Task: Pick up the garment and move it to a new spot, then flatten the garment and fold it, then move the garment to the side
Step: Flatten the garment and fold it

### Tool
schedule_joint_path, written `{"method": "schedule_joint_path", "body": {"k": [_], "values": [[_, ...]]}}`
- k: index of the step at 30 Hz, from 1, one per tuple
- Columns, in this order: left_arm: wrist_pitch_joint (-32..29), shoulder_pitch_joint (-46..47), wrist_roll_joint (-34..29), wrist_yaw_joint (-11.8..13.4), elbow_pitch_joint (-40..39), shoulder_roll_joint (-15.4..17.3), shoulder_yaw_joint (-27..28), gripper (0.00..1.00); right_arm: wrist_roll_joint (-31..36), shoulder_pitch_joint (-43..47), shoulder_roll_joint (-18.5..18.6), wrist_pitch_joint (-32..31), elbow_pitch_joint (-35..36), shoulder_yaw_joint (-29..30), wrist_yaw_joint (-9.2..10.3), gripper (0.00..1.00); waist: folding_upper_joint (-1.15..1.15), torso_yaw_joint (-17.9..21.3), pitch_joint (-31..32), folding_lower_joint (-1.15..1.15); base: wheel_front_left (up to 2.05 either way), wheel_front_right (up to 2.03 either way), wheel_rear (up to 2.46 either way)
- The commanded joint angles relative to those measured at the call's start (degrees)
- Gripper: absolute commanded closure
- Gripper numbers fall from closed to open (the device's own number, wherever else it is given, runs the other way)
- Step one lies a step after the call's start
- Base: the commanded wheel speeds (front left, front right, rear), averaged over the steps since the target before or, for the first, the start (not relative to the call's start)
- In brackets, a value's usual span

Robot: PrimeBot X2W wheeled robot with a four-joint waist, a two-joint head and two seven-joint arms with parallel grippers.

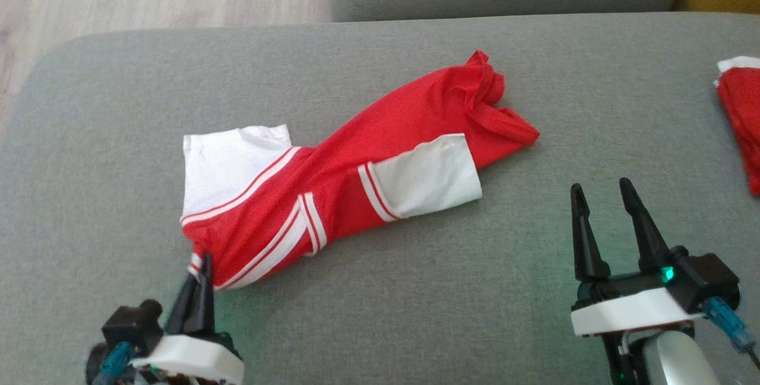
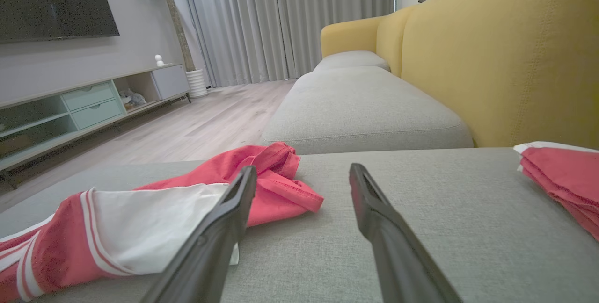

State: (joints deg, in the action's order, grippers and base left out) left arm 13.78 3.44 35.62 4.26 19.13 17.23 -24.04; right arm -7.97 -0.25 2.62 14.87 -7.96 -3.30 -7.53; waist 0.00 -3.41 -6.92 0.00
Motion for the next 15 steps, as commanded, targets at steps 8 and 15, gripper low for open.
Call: {"method": "schedule_joint_path", "body": {"k": [8, 15], "values": [[1.2, 6.8, -14.3, 6.7, -10.7, 3.7, 0.4, 0.00, -0.2, -2.0, 0.3, 0.1, 1.4, -2.7, 0.04, 0.00, 0.00, 0.5, -1.4, 0.00, 0.00, 0.00, 0.00], [-3.2, 14.5, -20.7, 2.7, -10.1, 2.0, -8.4, 0.00, -0.5, -3.6, 0.3, 0.1, 1.8, -3.0, 0.04, 0.00, 0.00, 3.9, -4.2, 0.00, 0.00, 0.00, 0.00]]}}
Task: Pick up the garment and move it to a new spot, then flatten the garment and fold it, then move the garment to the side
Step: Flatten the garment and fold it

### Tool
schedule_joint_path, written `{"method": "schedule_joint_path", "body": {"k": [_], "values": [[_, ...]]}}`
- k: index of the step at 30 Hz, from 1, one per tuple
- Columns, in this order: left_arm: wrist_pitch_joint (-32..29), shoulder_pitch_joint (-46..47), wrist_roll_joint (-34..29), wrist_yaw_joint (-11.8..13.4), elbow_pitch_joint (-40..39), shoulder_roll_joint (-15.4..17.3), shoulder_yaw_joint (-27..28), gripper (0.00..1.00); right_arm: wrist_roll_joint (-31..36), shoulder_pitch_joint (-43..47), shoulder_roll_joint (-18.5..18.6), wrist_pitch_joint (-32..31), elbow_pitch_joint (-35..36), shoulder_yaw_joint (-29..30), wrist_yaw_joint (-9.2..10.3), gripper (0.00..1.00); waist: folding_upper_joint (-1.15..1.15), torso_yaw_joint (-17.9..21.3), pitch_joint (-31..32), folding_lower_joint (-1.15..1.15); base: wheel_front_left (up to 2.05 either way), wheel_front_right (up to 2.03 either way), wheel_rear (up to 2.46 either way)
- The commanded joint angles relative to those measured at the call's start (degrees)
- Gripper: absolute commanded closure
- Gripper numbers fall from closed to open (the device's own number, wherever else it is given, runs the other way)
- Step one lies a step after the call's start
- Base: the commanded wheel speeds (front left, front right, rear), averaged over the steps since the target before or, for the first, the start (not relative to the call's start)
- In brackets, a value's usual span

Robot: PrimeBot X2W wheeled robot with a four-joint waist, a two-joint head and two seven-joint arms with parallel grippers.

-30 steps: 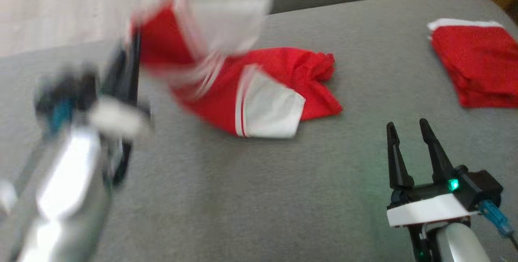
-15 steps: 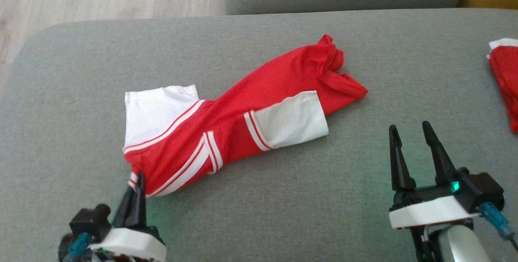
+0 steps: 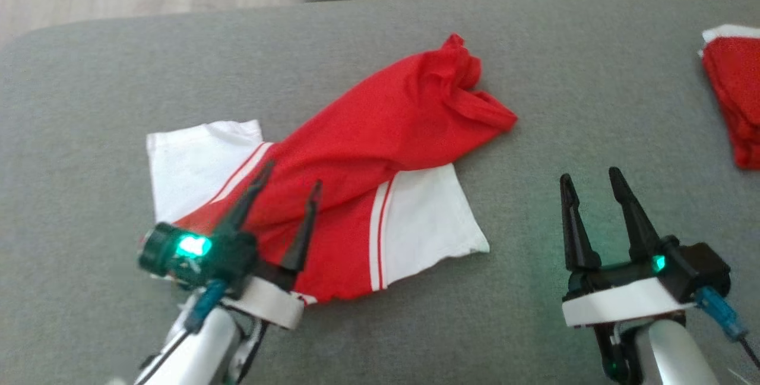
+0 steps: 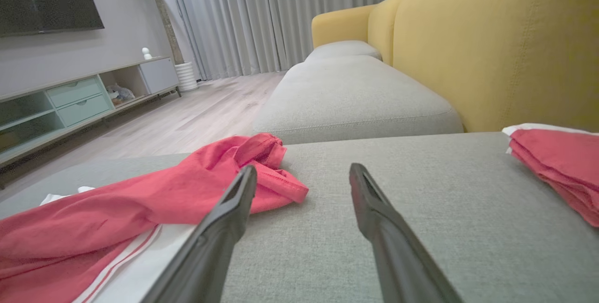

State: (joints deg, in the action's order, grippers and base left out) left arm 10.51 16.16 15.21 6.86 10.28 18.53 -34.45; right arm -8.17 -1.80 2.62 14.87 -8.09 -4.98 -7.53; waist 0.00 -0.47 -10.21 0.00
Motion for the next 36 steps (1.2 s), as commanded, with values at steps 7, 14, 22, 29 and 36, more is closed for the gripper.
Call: {"method": "schedule_joint_path", "body": {"k": [7, 14, 22, 29, 36], "values": [[-1.0, 9.3, -3.4, -2.6, 7.9, -2.8, -2.8, 0.00, -0.6, -3.1, 0.3, 0.1, 2.1, -1.3, 0.04, 0.00, 0.00, 3.2, -3.8, 0.00, 0.00, 0.00, 0.00], [-0.5, 22.4, -9.4, -4.5, 19.3, -8.4, -7.8, 0.00, -1.1, -5.8, 0.3, 0.1, 2.1, -3.1, 0.04, 0.00, 0.00, 6.5, -7.1, 0.00, 0.00, 0.00, 0.00], [-6.5, 31.0, -8.3, -8.8, 35.1, -13.6, -10.1, 0.00, -1.9, -7.5, 0.3, 0.1, 2.5, -3.8, 0.04, 0.00, 0.00, 11.3, -9.7, 0.00, 0.00, 0.00, 0.00], [-9.2, 33.5, -6.7, -10.4, 42.2, -14.8, -10.8, 1.00, -2.7, -7.6, 0.3, 0.1, 2.6, -3.8, 0.04, 0.00, 0.00, 13.9, -10.4, 0.00, 0.00, 0.00, 0.00], [0.9, 33.4, -4.5, -12.6, 41.2, -15.4, -12.7, 1.00, -3.2, -7.2, 0.3, 0.1, 3.6, -2.5, 0.04, 0.00, 0.00, 15.8, -8.3, 0.00, 0.00, 0.00, 0.00]]}}
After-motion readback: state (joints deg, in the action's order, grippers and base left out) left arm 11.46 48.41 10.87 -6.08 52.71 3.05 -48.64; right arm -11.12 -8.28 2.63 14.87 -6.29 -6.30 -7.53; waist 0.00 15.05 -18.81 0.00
